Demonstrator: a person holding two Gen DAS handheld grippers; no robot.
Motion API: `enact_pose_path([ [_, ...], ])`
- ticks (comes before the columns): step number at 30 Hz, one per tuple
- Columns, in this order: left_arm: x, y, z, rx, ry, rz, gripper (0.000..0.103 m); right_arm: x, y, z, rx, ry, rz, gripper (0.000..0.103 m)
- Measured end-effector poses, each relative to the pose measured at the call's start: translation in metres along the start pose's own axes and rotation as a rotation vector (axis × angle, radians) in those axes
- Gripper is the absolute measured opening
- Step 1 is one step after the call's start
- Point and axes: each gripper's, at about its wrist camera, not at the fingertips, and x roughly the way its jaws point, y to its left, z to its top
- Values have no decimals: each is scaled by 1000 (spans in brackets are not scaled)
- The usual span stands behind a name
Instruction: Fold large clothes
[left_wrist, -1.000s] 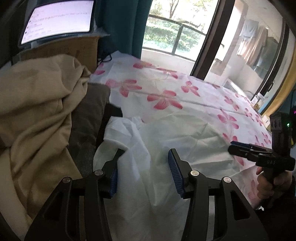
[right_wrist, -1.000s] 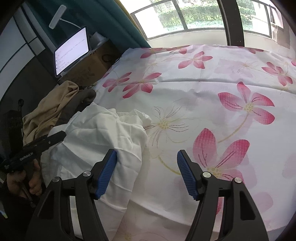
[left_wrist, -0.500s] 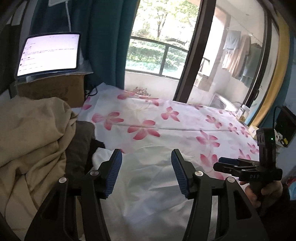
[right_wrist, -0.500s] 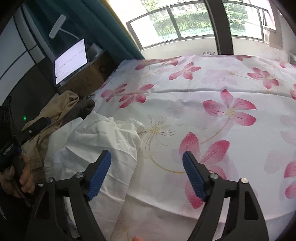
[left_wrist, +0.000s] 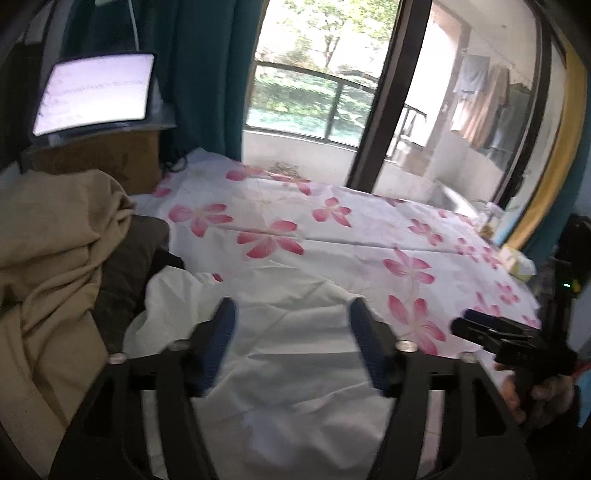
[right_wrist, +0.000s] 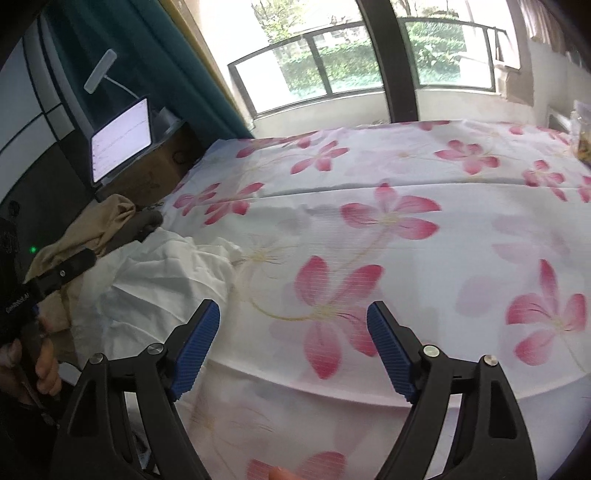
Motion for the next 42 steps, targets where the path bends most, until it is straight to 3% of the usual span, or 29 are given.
enact_pose_path([
  [8, 8, -30, -10, 48, 27, 28, 77, -24, -25, -12, -14, -47, -112, 88],
  [11, 12, -47, -19, 84, 18, 86, 77, -35, -36, -16, -16, -76, -178, 88],
  [14, 10, -55, -22, 44, -1, 33, 77, -49, -48, -17, -8, -105, -228, 89],
  [16, 6, -62, -22, 31, -33, 8, 77, -58, -57, -17, -2, -121, -253, 89],
  [22, -4, -87, -14, 87, -154, 38, 77, -88, -81, -14, 13, -180, -334, 89],
  [31, -26, -117, 4, 123, -269, -9, 77, -126, -94, -1, 15, -269, -407, 90],
  [35, -32, -123, 13, 113, -266, 15, 79, -144, -94, 7, 7, -311, -429, 90],
  [42, -61, -133, 26, 132, -373, 110, 79, -185, -82, 18, -7, -431, -465, 91],
])
